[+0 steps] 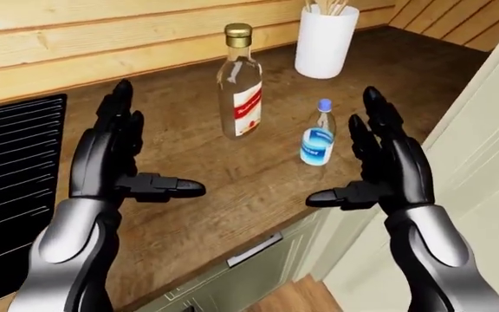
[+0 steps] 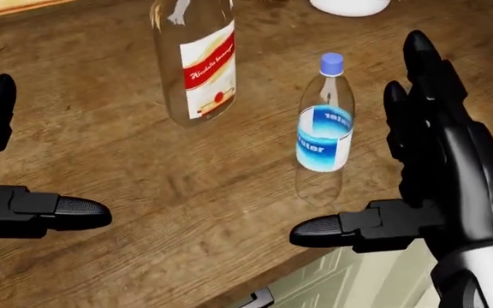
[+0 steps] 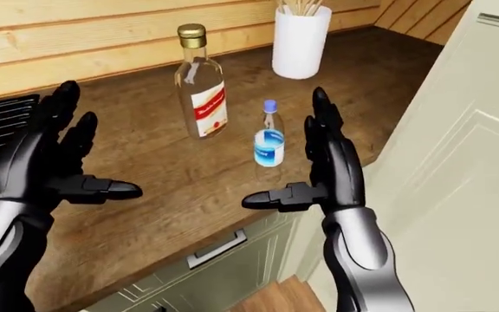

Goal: Move the drinks to the dining counter.

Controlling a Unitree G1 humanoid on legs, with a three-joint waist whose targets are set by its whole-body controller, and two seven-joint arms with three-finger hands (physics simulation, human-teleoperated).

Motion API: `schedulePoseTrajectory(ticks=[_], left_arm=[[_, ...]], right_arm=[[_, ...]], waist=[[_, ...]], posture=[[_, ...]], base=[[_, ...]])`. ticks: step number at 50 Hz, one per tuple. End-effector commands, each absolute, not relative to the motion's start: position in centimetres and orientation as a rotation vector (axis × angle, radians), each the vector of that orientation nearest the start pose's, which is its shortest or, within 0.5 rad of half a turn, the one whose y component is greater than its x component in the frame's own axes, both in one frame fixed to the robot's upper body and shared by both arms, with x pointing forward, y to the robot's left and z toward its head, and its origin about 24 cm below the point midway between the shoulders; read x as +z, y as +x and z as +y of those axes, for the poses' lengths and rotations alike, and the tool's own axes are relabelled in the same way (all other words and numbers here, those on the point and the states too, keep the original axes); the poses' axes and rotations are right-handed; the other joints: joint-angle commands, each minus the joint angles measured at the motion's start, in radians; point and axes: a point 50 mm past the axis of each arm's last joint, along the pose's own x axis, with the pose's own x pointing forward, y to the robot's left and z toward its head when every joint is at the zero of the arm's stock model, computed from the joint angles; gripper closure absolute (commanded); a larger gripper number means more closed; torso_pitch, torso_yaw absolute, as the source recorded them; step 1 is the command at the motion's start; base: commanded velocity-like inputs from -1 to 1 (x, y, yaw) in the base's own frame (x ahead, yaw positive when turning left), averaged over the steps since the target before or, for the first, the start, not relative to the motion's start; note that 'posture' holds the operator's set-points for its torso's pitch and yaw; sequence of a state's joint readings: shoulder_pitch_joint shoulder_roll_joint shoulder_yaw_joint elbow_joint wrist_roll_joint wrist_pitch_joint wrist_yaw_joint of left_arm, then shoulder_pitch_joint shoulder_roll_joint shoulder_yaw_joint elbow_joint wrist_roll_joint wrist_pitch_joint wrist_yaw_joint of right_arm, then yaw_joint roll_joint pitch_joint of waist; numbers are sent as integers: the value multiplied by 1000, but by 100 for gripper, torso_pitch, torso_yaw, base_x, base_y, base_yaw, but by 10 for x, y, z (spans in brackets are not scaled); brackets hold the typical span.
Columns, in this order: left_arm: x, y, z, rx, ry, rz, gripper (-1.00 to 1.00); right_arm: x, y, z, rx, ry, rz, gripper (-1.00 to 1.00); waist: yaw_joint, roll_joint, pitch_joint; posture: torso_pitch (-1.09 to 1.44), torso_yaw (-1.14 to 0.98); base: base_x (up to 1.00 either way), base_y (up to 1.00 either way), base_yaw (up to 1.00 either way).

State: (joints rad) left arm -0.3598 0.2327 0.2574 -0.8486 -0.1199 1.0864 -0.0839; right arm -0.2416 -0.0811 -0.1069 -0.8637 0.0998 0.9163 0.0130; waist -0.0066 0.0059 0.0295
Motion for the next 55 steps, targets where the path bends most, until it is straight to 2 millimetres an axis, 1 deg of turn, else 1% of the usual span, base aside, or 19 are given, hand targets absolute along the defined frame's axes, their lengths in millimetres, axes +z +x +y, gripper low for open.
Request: schedulePoseTrajectory(ticks=[1,4,8,13,15,23,24,31,43,47,48,49,50,52,53,55], left_arm=[[232,233,186,14,132,-222,-100],[231,233,185,11,137,-221,-100],[235,231,183,9,139,-227,-100],[237,231,183,10,138,-232,-100],[236,231,184,12,138,-233,-100],[238,231,185,13,135,-236,-100],[239,231,185,12,135,-238,-100],[240,231,186,13,133,-240,-100],[238,231,186,14,133,-237,-100],[237,231,188,16,131,-237,-100],[237,231,188,17,130,-238,-100],[237,231,188,16,131,-238,-100],[237,230,188,17,131,-238,-100],[237,230,189,17,131,-238,-100],[237,230,189,17,132,-238,-100],[238,230,188,17,132,-239,-100]], right_arm=[[212,227,-155,43,-23,-263,-100],[213,230,-156,36,-29,-262,-100],[217,236,-155,33,-35,-262,-100],[214,250,-150,34,-33,-246,-100],[218,256,-146,37,-36,-245,-100],[214,277,-134,53,-75,-220,-100],[213,282,-133,54,-84,-215,-100],[212,298,-127,51,-102,-202,-100],[208,311,-111,82,-129,-189,-100],[205,314,-109,87,-132,-183,-99],[205,314,-108,88,-132,-181,-93],[203,317,-108,89,-132,-176,-77],[202,318,-108,89,-133,-174,-73],[200,320,-108,87,-134,-169,-52],[200,321,-108,85,-134,-168,-47],[200,321,-109,83,-133,-167,-17]], waist=[[-1,5,-21],[1,7,-20],[2,8,-21],[2,7,-17],[2,6,-16],[5,5,-13],[5,5,-14],[6,7,-13],[6,8,-15],[7,9,-16],[7,9,-16],[7,9,-17],[7,10,-17],[6,10,-18],[7,10,-18],[7,9,-19]], posture=[[0,0],[0,0],[0,0],[0,0],[0,0],[0,0],[0,0],[0,0],[0,0],[0,0],[0,0],[0,0],[0,0],[0,0],[0,0],[0,0]], base=[[0,0,0],[0,0,0],[0,0,0],[0,0,0],[0,0,0],[0,0,0],[0,0,0],[0,0,0],[0,0,0],[0,0,0],[0,0,0],[0,0,0],[0,0,0],[0,0,0],[0,0,0],[0,0,0]])
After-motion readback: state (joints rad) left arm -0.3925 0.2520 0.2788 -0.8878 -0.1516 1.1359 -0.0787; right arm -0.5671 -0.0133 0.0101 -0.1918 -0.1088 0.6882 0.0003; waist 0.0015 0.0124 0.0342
